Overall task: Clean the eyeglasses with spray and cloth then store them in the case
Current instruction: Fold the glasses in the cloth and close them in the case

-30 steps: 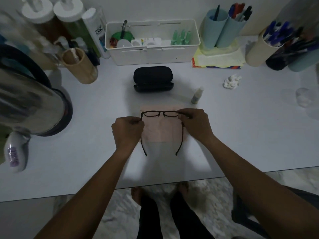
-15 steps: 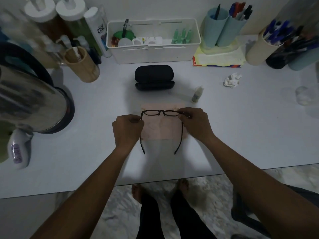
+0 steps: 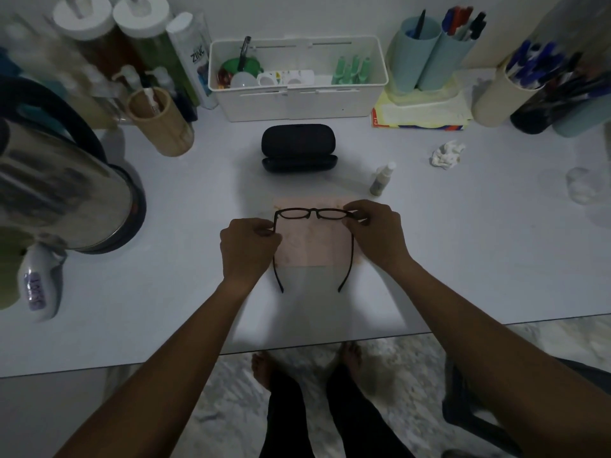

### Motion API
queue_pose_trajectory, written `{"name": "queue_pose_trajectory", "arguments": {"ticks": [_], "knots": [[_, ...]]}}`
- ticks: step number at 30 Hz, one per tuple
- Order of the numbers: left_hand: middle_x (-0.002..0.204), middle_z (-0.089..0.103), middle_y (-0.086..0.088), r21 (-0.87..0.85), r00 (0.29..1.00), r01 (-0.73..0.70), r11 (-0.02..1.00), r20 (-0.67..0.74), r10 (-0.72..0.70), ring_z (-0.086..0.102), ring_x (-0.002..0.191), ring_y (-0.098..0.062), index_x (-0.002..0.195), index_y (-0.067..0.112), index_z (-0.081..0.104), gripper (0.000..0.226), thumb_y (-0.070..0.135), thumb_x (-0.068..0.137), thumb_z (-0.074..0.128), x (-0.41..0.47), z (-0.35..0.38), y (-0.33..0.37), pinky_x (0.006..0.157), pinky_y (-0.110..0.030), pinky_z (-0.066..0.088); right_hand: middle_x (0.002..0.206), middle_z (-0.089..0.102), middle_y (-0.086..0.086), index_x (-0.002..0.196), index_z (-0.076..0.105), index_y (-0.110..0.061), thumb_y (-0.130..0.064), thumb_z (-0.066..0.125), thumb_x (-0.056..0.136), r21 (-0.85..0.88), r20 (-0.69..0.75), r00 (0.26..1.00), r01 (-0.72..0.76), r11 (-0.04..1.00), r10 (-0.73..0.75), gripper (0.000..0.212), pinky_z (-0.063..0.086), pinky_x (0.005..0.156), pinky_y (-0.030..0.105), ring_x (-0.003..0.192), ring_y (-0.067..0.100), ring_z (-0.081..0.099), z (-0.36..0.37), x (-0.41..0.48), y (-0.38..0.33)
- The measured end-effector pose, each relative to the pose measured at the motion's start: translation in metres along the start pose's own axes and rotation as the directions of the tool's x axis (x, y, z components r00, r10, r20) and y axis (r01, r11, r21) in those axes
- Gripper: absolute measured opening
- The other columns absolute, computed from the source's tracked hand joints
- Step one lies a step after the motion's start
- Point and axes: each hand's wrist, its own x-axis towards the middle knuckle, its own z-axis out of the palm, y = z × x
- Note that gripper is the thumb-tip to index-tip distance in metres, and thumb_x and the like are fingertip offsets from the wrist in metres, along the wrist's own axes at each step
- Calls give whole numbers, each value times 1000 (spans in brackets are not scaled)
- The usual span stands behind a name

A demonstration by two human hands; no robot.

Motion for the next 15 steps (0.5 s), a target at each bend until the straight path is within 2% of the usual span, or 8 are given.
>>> {"name": "queue_pose_trajectory", "arguments": {"ticks": [2, 4, 7, 11, 15], "knots": [[96, 79, 1, 42, 999, -5, 999, -43, 7, 71, 94, -14, 109, 18, 77, 37, 35, 77, 78, 1, -2, 4, 88, -25, 51, 91, 74, -4, 107, 75, -20, -28, 71, 90, -17, -22, 1000, 14, 1000, -15, 19, 39, 66, 3, 70, 4, 62, 1, -1, 0], [99, 78, 1, 78, 992, -68, 995, -99, 76, 71, 94, -15, 111, 18, 76, 41, 44, 80, 74, 8, -3, 6, 92, -31, 54, 92, 75, -5, 107, 75, -19, -33, 69, 92, -36, -67, 997, 40, 999, -42, 21, 47, 71, 16, 72, 7, 65, 2, 2, -2], [102, 77, -1, 85, 965, -225, 971, -118, 234, 70, 90, -14, 108, 17, 77, 34, 42, 85, 71, 27, -3, 12, 88, -30, 55, 101, 75, -3, 106, 75, -19, -34, 67, 93, -73, -85, 990, 107, 992, -113, 21, 54, 79, 28, 78, 12, 68, 4, 13, -7], [109, 75, -5, 141, 923, -382, 913, 16, 384, 68, 97, -19, 106, 13, 77, 24, 28, 91, 66, 60, 4, 23, 89, -25, 48, 108, 74, 1, 105, 75, -17, -24, 63, 96, -98, -37, 986, 156, 983, -161, 18, 52, 82, 29, 82, 15, 67, 7, 31, -13], [112, 73, -9, 219, 919, -375, 901, 213, 331, 66, 101, -22, 107, 12, 77, 23, 23, 89, 71, 91, 9, 28, 86, -23, 45, 120, 72, 6, 115, 74, -14, -18, 64, 94, -165, 79, 992, 114, 980, -102, 24, 50, 93, 29, 105, 22, 68, 9, 55, -11]]}}
